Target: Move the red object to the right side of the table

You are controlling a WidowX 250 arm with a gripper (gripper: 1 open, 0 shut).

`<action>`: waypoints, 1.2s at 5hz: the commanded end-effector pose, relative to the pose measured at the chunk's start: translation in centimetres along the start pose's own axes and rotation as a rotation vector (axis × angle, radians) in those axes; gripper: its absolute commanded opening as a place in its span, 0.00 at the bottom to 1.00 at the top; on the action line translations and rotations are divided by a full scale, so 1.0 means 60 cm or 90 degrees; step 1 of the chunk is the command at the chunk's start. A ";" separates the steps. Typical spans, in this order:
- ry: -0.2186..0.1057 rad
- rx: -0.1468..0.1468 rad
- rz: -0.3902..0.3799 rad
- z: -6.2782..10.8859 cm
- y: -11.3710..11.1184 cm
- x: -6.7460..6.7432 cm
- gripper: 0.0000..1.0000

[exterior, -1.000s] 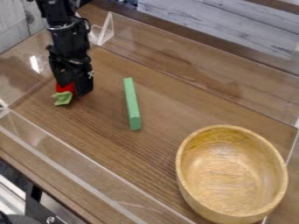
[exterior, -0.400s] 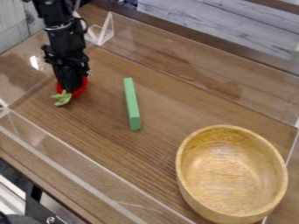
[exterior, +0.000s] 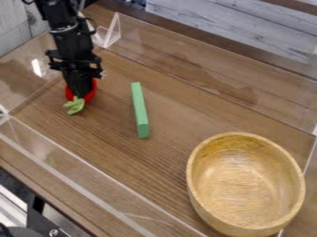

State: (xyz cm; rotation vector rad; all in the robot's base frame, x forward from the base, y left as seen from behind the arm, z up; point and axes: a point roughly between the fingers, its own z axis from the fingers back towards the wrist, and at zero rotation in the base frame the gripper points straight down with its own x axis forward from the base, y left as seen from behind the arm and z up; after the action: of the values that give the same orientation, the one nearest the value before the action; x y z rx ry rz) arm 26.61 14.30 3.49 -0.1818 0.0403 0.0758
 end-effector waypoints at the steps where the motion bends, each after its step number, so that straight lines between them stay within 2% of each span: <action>1: -0.040 0.010 -0.033 0.036 -0.023 0.021 0.00; 2: -0.043 0.008 -0.059 0.039 -0.041 0.029 0.00; 4: -0.066 0.001 -0.008 0.083 -0.080 0.023 0.00; 6: -0.065 -0.004 -0.064 0.100 -0.151 0.033 0.00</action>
State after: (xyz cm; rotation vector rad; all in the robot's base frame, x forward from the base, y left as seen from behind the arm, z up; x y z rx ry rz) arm 28.73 6.44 8.69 -0.2110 0.0046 -0.0036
